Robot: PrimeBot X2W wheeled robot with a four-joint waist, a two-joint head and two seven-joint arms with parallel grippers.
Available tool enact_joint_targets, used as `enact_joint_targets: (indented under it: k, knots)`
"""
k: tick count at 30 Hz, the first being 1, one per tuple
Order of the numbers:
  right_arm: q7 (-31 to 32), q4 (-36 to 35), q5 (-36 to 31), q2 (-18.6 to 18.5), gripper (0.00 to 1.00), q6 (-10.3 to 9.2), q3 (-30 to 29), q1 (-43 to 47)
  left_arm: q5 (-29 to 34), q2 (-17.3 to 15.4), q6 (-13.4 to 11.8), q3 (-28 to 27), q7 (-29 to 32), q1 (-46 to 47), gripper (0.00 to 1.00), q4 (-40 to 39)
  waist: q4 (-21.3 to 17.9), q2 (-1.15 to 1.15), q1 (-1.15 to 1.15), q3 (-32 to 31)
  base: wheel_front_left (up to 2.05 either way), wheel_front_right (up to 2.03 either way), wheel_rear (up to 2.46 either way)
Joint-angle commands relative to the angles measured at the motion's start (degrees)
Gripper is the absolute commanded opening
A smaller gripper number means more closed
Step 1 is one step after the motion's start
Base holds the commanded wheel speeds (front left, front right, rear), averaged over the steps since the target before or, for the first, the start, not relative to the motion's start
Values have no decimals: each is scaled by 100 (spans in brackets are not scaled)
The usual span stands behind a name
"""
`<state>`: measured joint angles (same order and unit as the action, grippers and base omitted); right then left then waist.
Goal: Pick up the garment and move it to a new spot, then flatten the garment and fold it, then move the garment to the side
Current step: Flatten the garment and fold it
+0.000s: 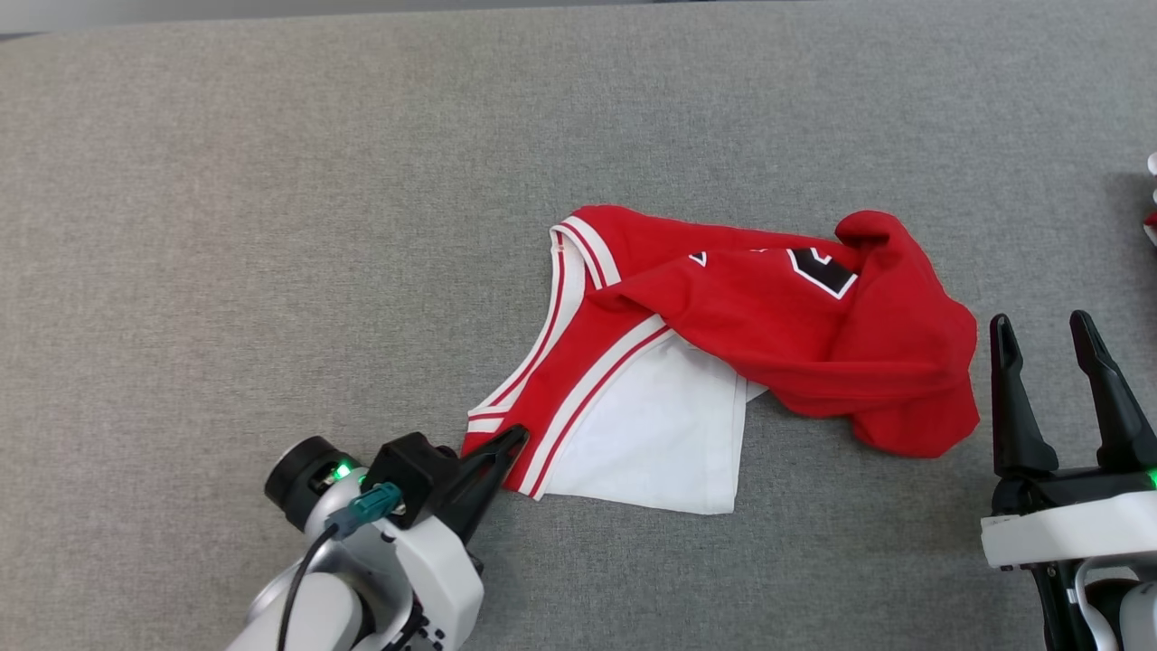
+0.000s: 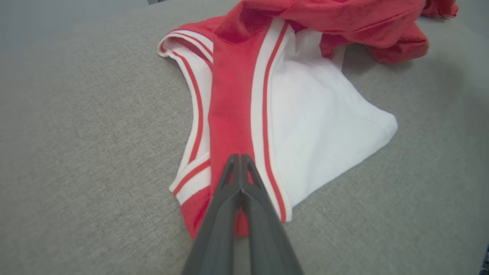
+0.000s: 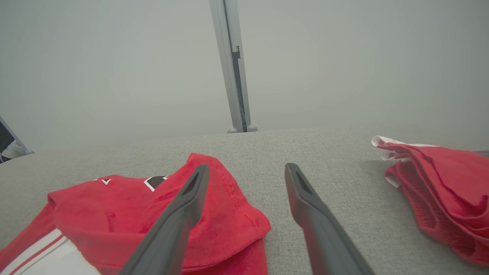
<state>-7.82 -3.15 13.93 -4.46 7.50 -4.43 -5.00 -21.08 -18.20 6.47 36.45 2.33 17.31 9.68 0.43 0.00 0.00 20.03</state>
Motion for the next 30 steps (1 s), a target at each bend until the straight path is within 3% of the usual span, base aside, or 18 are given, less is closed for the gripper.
enact_joint_targets:
  k: [1, 8, 14, 15, 16, 17, 22, 30]
  knots:
    - [-4, -27, 41, -48, 100, -2, -3, 52, 42, -92, -51, -50, 1, -38, 0, -128, 32, 0, 0, -42, 0, 0, 0]
    - [3, -21, 96, -75, 100, -2, 0, 91, -135, -356, -288, -322, 43, -284, 0, -776, 72, 0, 0, -174, 0, 0, 0]
    - [-3, -32, 91, -86, 100, -2, -22, 116, -309, -189, -589, -582, -285, -477, 0, -1071, 83, 0, 0, -260, 0, 0, 0]
    - [4, -34, 87, -88, 100, -2, -27, 127, -369, -159, -655, -644, -353, -532, 29, -1074, 89, 0, 0, -283, 0, 0, 0]
    - [11, -43, 81, -91, 100, -2, -34, 140, -421, -119, -726, -743, -477, -563, 74, -1131, 97, 0, 0, -304, 0, 0, 0]
    - [20, -51, 77, -90, 100, -2, -37, 149, -489, -76, -782, -846, -598, -581, 100, -1180, 104, 0, 0, -325, 0, 0, 0]
    - [61, -79, 88, -96, 100, -2, -50, 174, -759, 59, -1097, -1368, -1129, -749, 100, -1278, 166, 0, 0, -428, 0, 0, 0]
    - [113, -138, 47, -126, 100, -2, -88, 279, -1011, -60, -1452, -2232, -1603, -1144, 100, -1403, 269, 0, 0, -598, 0, 0, 0]
